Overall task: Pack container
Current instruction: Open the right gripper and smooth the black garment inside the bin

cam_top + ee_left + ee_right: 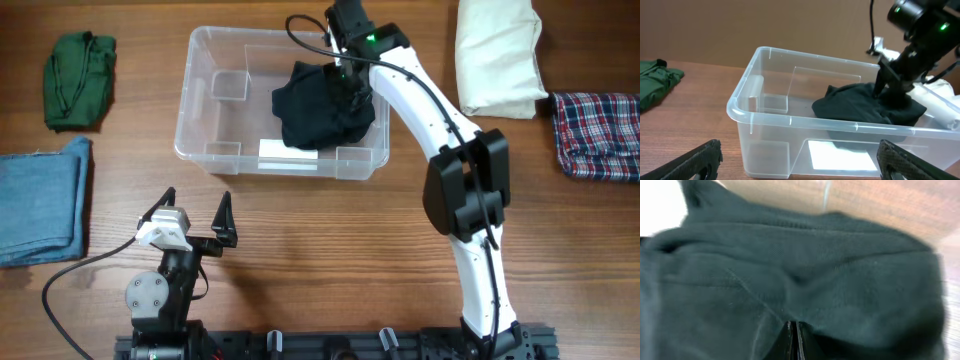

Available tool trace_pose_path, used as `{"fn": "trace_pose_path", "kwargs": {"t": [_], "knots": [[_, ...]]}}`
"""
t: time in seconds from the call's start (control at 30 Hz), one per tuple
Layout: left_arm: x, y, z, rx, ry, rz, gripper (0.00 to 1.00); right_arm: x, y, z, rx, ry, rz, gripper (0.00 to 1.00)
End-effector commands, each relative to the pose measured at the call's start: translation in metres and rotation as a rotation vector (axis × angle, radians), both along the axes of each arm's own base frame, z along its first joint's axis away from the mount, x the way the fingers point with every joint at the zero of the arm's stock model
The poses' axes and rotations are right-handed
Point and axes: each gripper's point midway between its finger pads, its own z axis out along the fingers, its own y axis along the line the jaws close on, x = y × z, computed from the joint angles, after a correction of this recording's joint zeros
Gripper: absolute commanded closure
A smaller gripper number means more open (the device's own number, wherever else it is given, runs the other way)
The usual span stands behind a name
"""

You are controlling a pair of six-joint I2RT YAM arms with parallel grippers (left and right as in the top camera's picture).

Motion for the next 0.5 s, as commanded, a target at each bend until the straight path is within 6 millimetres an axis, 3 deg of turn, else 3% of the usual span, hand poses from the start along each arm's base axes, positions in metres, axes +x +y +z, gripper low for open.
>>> {"fn": "trace_pose_path", "kwargs": {"t": [0.0,0.2,0.47], "knots": [[0.0,0.002,-0.001,-0.008,0.004,0.008,0.0,-0.006,0.002,-0.032,-0.015,0.068,0.009,0.96],[0.0,0.002,-0.001,-0.008,0.004,0.008,0.0,-0.014,-0.002,-0.051,-0.042,0.119,0.017,0.96],[0.0,0.002,-0.001,-0.008,0.003,0.008,0.0,-0.019,-0.005,-0.049,-0.06,0.132,0.045,0.96]]}}
